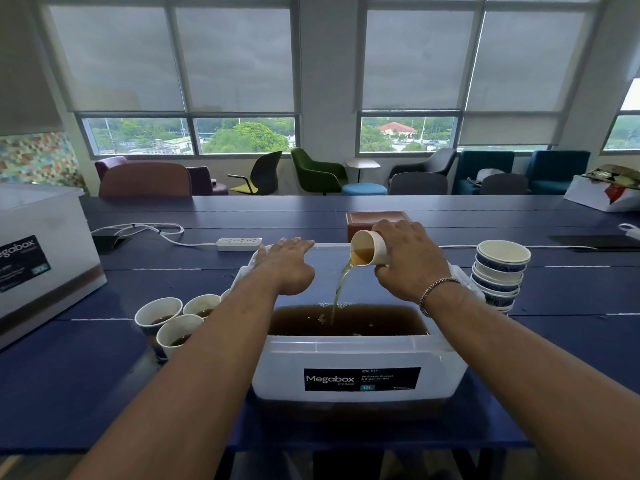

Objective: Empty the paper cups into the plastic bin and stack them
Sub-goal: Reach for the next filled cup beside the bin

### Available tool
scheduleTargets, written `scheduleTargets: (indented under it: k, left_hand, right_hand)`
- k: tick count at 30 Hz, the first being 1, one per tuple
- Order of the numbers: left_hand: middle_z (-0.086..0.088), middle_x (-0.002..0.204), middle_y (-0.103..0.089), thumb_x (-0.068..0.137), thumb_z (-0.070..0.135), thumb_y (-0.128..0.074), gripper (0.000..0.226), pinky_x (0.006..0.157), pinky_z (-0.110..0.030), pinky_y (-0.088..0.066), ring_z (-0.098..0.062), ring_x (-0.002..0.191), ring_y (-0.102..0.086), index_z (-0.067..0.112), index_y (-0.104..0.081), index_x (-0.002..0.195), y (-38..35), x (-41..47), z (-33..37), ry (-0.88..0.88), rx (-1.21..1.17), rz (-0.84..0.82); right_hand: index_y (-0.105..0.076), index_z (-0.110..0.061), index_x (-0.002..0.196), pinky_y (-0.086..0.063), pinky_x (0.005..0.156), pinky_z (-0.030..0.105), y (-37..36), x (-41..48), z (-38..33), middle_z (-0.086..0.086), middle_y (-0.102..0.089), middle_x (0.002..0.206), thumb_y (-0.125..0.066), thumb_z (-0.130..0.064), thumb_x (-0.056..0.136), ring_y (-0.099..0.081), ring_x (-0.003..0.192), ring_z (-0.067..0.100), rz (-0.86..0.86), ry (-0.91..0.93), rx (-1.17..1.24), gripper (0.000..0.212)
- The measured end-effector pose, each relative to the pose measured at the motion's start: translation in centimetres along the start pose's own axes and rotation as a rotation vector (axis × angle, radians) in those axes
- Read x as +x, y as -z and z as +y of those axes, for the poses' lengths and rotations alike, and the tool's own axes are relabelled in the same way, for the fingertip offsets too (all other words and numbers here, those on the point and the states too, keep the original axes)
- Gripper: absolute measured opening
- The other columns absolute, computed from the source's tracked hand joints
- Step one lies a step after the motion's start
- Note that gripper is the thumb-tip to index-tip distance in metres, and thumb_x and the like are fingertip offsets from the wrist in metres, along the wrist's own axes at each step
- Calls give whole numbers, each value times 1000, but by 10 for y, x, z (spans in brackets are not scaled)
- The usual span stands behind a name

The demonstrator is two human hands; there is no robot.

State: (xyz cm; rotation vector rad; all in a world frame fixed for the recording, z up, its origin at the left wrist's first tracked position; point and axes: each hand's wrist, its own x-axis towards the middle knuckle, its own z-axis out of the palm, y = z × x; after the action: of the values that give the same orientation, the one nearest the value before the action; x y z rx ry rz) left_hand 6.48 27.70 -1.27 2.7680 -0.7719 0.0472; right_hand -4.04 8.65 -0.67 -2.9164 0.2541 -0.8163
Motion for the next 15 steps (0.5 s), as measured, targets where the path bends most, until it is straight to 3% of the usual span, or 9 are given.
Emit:
scheduleTargets:
  k: [15]
  left_hand:
    - [2, 165, -10, 101, 25, -46, 62, 122, -54, -4, -23, 152, -4, 31, -18, 156, 1, -2, 1, 1, 0, -10]
  right_hand:
    - [-42, -26, 134, -43, 98, 44, 2, 0, -4, 5, -50, 135, -76, -30, 78, -46, 121, 26, 36, 24, -52, 65]
